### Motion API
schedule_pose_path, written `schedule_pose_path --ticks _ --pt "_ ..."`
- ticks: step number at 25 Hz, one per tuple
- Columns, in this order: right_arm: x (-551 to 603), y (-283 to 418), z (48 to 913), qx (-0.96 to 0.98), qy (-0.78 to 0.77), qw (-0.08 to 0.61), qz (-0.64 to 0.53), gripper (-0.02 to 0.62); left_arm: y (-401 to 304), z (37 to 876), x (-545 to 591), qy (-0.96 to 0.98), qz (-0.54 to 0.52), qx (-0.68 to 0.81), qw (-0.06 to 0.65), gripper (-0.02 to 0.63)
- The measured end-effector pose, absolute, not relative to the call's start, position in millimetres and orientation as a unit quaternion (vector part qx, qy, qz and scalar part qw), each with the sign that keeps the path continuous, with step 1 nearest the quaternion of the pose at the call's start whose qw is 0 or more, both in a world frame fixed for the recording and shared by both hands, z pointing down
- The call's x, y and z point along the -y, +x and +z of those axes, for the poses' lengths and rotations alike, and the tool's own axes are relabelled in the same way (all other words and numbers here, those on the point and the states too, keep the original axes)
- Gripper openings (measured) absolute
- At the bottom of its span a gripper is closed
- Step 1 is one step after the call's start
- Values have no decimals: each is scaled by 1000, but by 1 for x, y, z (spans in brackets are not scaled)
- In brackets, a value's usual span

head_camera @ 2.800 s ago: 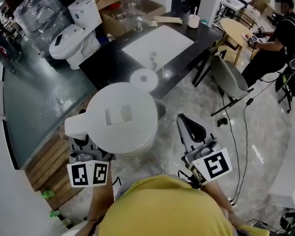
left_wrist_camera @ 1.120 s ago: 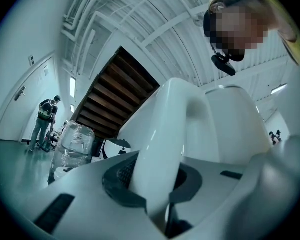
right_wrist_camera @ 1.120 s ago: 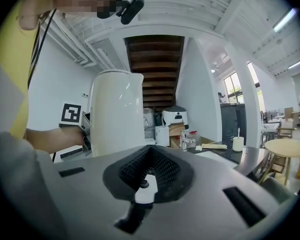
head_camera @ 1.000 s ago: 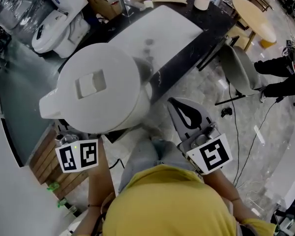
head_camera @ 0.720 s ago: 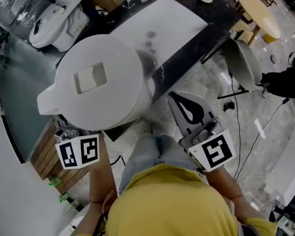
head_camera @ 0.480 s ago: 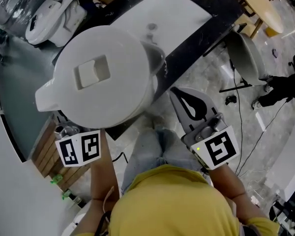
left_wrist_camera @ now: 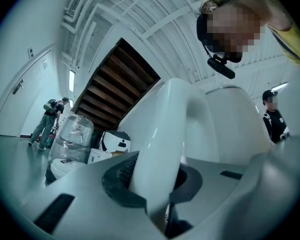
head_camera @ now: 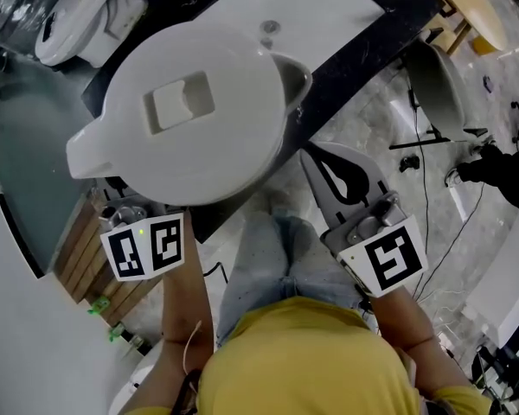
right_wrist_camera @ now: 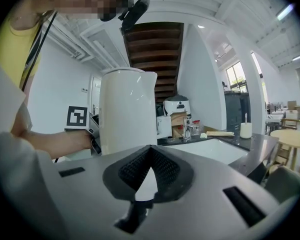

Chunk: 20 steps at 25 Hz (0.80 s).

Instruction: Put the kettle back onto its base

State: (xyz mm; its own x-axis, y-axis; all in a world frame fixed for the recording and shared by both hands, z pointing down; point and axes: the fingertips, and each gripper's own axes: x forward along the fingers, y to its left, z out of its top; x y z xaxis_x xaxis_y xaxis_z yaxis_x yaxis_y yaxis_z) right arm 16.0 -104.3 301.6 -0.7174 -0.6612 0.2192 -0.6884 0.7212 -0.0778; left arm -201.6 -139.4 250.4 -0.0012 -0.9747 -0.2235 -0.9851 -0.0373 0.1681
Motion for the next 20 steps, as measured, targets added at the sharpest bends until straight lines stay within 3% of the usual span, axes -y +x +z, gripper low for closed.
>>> schedule_pose_path --ticks 20 --pt "104 20 328 919 365 119 90 15 -195 274 163 -714 148 -684 10 58"
